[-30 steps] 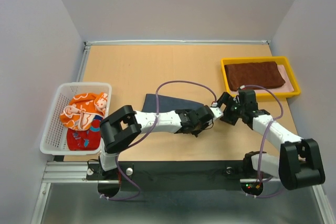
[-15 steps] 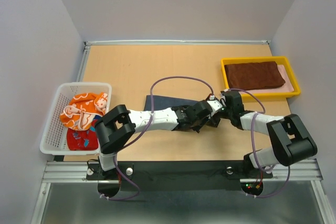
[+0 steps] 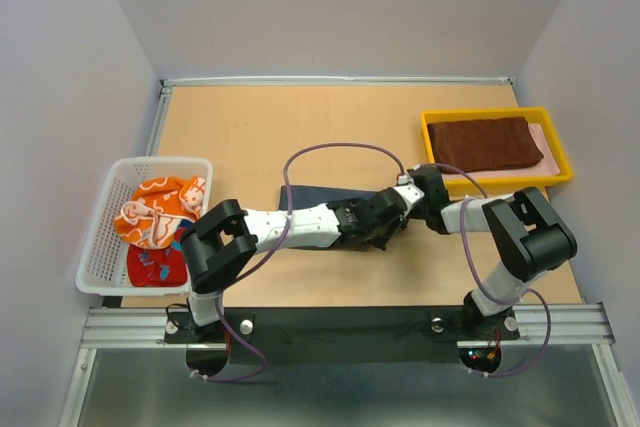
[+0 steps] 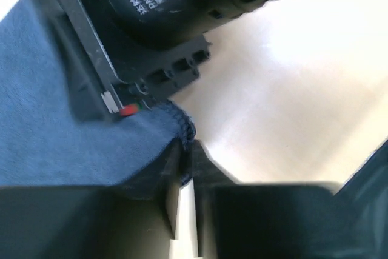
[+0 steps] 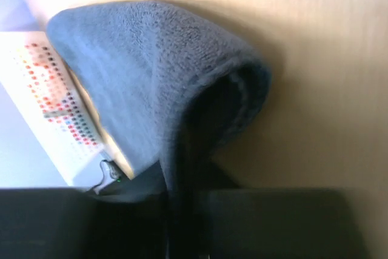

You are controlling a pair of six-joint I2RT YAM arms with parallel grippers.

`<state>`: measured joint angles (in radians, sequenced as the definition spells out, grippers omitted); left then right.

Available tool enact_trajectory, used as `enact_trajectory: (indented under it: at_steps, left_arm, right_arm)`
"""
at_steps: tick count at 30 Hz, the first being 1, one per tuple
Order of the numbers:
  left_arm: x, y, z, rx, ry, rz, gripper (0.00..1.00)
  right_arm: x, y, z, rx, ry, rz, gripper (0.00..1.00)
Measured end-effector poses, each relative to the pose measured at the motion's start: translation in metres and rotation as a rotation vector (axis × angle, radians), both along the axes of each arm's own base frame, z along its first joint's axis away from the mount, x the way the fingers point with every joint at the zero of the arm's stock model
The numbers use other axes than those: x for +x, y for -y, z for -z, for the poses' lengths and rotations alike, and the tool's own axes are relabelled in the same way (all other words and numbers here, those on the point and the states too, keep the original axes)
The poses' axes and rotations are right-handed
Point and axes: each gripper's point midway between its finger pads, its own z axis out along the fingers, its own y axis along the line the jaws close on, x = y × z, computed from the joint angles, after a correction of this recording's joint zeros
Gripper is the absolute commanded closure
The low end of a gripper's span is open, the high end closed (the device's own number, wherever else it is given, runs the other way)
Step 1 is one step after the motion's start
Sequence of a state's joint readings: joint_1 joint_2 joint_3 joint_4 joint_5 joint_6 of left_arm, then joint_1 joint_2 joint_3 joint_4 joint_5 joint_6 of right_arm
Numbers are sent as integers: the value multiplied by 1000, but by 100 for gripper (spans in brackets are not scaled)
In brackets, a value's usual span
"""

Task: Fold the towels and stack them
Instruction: Neatly place the folded towel into the bin

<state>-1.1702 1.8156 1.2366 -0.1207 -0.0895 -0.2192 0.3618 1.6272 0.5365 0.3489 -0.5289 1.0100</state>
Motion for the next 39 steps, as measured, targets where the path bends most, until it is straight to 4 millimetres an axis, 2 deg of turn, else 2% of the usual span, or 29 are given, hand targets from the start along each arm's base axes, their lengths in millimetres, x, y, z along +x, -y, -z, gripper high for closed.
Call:
enact_trajectory:
  at_steps: [2, 3, 6, 7, 9, 11, 14, 16, 17, 18, 20, 22, 24, 25, 26, 27, 28, 31, 36, 39]
  left_arm:
    - [2, 3, -4, -20, -7, -22, 46]
    - [2, 5, -6, -26, -5, -25, 46]
    - [8, 8, -15, -61, -8, -61, 21]
    - [10, 6, -18, -66, -8, -69, 16]
    - [20, -4, -34, -99, -6, -111, 3]
    - [34, -22, -54, -138, 5, -157, 2]
    - [69, -74, -107, -244, 64, -286, 1]
    - [92, -121, -149, -320, 137, -399, 1]
    - [97, -134, -158, -331, 163, -427, 1]
    - [106, -160, -176, -360, 210, -480, 1]
    - [112, -199, -192, -378, 273, -558, 1]
    - [112, -226, -192, -368, 307, -608, 1]
    - [112, -246, -179, -344, 321, -639, 1]
    - [110, -255, -164, -317, 313, -654, 1]
    - [109, -260, -151, -294, 303, -663, 2]
    - [107, -266, -131, -257, 280, -673, 2]
    - [104, -270, -113, -220, 254, -677, 2]
    - [96, -275, -80, -136, 189, -676, 2]
    - [99, -274, -76, -132, 185, -675, 2]
    - [100, -273, -77, -136, 188, -676, 2]
  right_arm:
    - [1, 1, 4, -31, 3, -18, 99]
    - [3, 2, 4, -46, 6, -25, 100]
    - [13, 2, -2, -91, 39, -59, 100]
    - [18, 2, -5, -102, 56, -70, 100]
    - [31, 4, -17, -131, 103, -98, 99]
    - [43, 13, -24, -178, 132, -113, 99]
    - [67, 38, -36, -273, 173, -110, 99]
    - [82, 54, -49, -326, 190, -99, 100]
    - [87, 60, -52, -354, 198, -104, 100]
    - [98, 71, -61, -399, 212, -106, 100]
    - [115, 84, -72, -466, 233, -107, 100]
    - [129, 101, -79, -561, 241, -119, 100]
    - [141, 121, -86, -691, 250, -136, 100]
    - [144, 127, -88, -722, 248, -140, 99]
    - [149, 141, -90, -810, 249, -149, 100]
    - [149, 148, -91, -851, 245, -153, 100]
    - [150, 164, -94, -939, 235, -164, 100]
    - [154, 190, -106, -1077, 232, -171, 100]
    - [172, 240, -133, -1313, 232, -159, 100]
    - [182, 268, -143, -1378, 216, -117, 100]
